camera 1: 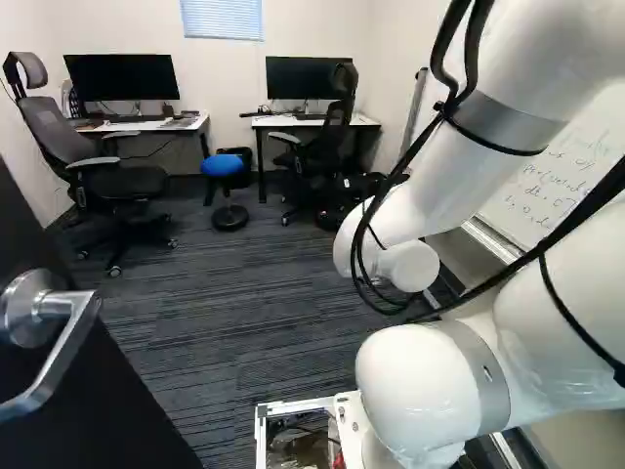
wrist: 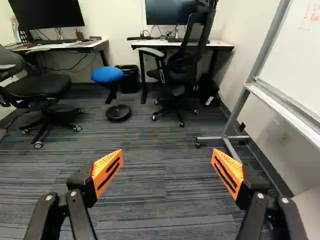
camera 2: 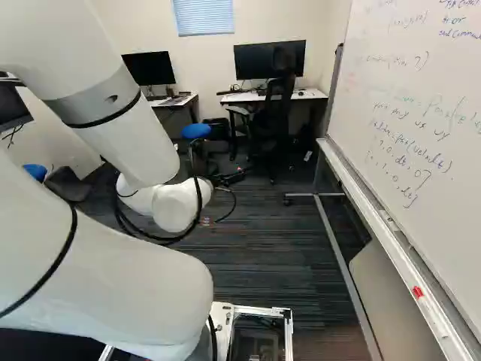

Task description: Open the door and move inside

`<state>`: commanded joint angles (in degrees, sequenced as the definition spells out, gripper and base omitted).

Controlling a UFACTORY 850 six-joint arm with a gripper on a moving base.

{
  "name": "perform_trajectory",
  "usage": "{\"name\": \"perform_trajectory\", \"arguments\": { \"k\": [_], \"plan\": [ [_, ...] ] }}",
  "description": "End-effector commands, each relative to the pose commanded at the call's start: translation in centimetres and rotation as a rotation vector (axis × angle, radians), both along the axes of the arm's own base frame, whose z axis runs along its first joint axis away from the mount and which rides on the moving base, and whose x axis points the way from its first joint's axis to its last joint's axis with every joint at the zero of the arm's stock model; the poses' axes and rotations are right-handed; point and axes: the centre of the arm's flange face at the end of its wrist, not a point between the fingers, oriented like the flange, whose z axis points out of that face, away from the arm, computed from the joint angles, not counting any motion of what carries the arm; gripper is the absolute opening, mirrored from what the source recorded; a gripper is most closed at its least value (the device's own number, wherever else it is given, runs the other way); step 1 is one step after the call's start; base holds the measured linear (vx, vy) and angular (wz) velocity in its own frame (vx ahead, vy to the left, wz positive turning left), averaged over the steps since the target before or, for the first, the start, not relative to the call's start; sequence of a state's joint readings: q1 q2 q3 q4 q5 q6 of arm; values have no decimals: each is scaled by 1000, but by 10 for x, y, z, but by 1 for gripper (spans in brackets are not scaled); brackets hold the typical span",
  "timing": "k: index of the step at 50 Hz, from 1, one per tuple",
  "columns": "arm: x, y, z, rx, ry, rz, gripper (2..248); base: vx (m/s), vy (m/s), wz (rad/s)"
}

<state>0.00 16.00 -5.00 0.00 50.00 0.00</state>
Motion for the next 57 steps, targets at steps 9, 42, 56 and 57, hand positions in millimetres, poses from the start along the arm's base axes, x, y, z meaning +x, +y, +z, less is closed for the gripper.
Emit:
{"name": "perform_trajectory", "arguments": {
  "k": [9,42,56,57],
  "plan": [
    [0,0,0,0,0,0,247,217,-37,2],
    [0,0,0,0,0,0,247,120,-16,-6],
    [0,0,0,0,0,0,247,0,0,0],
    [0,0,0,0,0,0,247,0,0,0]
  ]
}}
